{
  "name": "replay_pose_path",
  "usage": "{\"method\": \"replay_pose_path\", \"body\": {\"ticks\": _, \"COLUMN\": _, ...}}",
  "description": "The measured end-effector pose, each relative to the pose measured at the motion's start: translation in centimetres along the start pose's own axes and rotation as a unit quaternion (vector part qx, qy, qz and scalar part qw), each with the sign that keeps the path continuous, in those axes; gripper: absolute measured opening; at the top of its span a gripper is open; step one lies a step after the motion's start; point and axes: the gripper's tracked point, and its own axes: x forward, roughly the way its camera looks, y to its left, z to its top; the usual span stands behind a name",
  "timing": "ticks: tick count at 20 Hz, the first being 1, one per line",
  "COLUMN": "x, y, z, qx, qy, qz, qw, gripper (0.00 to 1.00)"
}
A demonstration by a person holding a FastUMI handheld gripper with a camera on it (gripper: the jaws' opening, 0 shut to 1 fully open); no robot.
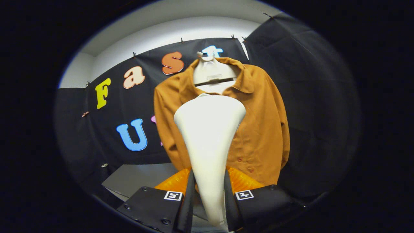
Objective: Iron the clothes twice with a garment steamer, once on the left side and once on the right side.
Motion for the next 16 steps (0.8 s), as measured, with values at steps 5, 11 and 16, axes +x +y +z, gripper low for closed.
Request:
{"method": "replay_pose_path", "body": {"ticks": 5, "x": -1.1, "y": 9.7, "z": 2.3, "qx": -0.014, "qy": -0.045, "qz": 0.049, "qw": 0.998, "gripper": 0.44}}
{"method": "replay_pose_path", "body": {"ticks": 11, "x": -2.5, "y": 19.4, "z": 0.6, "qx": -0.039, "qy": -0.045, "qz": 0.103, "qw": 0.993, "gripper": 0.44}}
{"method": "replay_pose_path", "body": {"ticks": 16, "x": -4.1, "y": 24.2, "z": -0.3, "qx": -0.043, "qy": -0.052, "qz": 0.130, "qw": 0.989, "gripper": 0.44}}
